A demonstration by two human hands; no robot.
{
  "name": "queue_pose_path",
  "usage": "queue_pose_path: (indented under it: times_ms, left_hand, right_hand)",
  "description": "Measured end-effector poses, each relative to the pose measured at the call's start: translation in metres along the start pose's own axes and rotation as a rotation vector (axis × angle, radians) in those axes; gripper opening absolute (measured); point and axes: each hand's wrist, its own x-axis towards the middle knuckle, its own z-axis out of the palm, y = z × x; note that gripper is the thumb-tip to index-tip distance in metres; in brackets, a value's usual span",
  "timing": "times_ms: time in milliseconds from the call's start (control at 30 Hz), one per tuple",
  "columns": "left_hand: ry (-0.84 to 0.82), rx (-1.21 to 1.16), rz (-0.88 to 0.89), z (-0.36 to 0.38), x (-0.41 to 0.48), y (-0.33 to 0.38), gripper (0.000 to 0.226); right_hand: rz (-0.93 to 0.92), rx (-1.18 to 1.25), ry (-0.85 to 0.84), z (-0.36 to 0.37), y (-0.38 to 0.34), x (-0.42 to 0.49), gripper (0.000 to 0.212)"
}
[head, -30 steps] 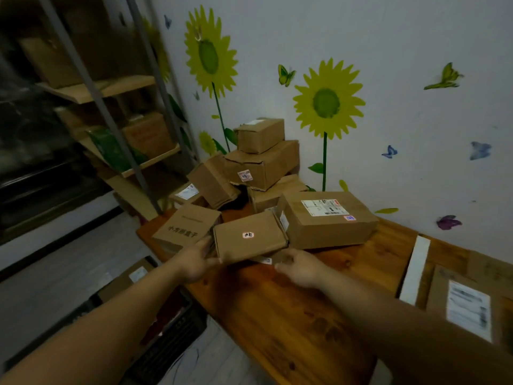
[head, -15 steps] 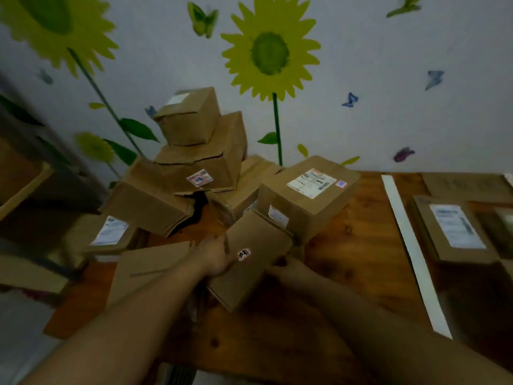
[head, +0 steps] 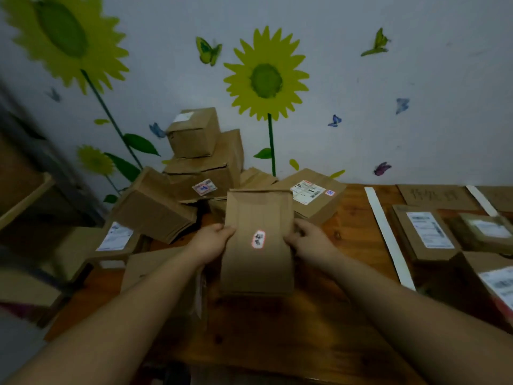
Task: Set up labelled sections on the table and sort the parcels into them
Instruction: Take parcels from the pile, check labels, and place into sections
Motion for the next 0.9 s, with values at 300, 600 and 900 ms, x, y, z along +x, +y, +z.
queue_pose_path:
  times_ms: [300, 600, 900]
  left_hand:
    - [0.099, -0.340, 0.134, 0.026, -0.084, 0.058, 0.027]
    - [-0.046, -0.537, 0.179, 0.035, -0.132, 0.073, 0.036]
    - [-0.056, -0.418, 0.316, 0.005, -0.153, 0.067, 0.053]
  right_hand:
    - [-0.285, 0.019, 0.196, -0.073, -0.034, -0.054, 0.025]
    - [-0.143, 0.356, 0.106, -0.098, -0.042, -0.110, 0.024]
    - [-0.197, 0.251, 0.192, -0.078, -0.049, -0.154, 0.037]
